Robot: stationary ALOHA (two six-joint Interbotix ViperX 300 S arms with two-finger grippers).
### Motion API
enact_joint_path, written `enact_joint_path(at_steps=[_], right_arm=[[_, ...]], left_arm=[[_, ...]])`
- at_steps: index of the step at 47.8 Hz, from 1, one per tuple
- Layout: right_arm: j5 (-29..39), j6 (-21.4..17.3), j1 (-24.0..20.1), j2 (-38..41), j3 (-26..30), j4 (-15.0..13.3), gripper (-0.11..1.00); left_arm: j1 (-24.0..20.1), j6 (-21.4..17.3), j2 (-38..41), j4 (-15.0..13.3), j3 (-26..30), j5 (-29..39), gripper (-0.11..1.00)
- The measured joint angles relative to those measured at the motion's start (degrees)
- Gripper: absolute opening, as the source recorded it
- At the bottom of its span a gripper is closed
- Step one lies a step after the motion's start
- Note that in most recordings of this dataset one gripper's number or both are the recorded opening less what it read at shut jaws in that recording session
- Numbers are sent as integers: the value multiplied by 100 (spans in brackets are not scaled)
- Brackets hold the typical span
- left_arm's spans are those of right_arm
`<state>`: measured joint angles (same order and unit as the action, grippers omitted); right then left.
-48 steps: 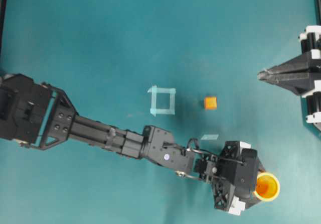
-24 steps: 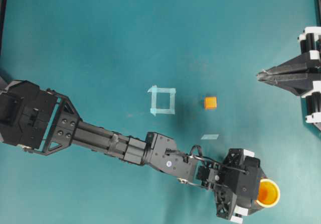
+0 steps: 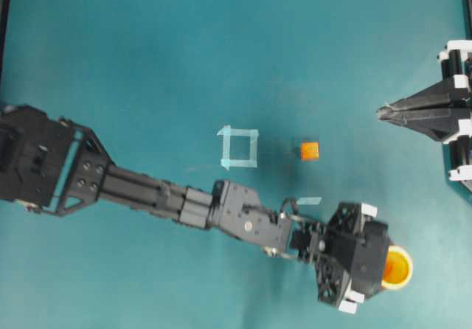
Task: Move the cup toward the block with left arm.
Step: 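Lift the orange cup and carry it up toward the orange cube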
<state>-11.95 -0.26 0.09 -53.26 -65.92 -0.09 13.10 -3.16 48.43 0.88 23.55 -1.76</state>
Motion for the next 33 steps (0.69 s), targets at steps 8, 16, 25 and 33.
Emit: enact_joint_path(at_steps=[8,16,25,33], right_arm=[[35,0,0,0,0,-9,0],[70,0,0,0,0,0,0],[176,0,0,9,0,-9,0],[202,0,0,9,0,0,0]], left_arm=[[-334,-44,-448,9,-369,0,62],[-642,-53,-782,9,-738,0,62],[-914,-44,-1204,9,-1274,-79,62],[-1151,-44,-1600,9,-1881,-378,62]])
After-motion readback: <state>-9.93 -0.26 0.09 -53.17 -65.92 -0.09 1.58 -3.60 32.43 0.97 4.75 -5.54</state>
